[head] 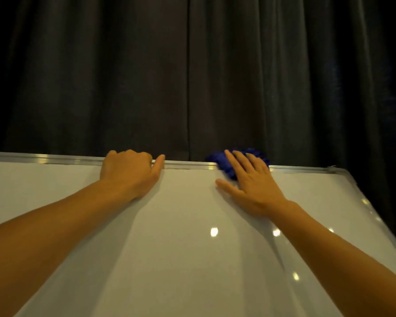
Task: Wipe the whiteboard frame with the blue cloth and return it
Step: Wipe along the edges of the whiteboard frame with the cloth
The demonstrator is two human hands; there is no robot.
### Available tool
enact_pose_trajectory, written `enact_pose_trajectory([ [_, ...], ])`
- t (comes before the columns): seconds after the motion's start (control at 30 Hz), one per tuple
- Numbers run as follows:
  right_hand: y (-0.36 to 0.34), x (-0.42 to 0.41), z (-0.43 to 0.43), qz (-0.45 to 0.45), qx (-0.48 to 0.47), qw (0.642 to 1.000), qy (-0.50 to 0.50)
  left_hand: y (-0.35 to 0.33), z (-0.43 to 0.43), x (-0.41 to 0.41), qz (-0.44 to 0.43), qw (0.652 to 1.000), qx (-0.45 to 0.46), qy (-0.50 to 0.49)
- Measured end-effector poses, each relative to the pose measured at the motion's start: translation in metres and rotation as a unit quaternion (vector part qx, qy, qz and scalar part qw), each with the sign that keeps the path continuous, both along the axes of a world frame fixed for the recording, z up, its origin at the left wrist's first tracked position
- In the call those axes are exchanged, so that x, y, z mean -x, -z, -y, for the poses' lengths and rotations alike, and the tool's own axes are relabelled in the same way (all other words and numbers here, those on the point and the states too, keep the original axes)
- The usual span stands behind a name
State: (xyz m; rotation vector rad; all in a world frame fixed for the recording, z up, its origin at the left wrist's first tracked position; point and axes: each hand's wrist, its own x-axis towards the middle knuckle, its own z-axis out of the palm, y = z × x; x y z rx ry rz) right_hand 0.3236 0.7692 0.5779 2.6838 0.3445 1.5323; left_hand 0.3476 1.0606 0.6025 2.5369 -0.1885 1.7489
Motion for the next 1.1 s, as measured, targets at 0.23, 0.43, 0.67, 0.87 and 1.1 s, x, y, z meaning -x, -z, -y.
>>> enact_pose_trajectory([
  [0.23, 0.015, -0.002, -0.060, -0.017, 0.025, 0.996, -0.082, -0.002, 0.032, -0.002, -0.021, 0.998, 0.030, -0.047],
  [0.43, -0.037, -0.005, 0.005, 0.065, -0.034, 0.994, -0.077, -0.003, 0.024, 0.004, 0.041, 0.999, 0.031, -0.015],
  [0.67, -0.018, -0.029, -0.085, 0.112, 0.009, 0.991, -0.078, -0.001, 0.031, 0.002, 0.024, 0.998, 0.055, -0.021],
  [0.87, -0.028, -0.030, 0.004, 0.061, -0.001, 0.997, -0.057, 0.000, 0.013, -0.006, 0.043, 0.997, 0.053, 0.023],
  [1.1, -0.025, -0.037, -0.062, 0.073, 0.015, 0.996, -0.057, -0.002, 0.023, -0.005, 0.030, 0.999, 0.035, 0.001],
])
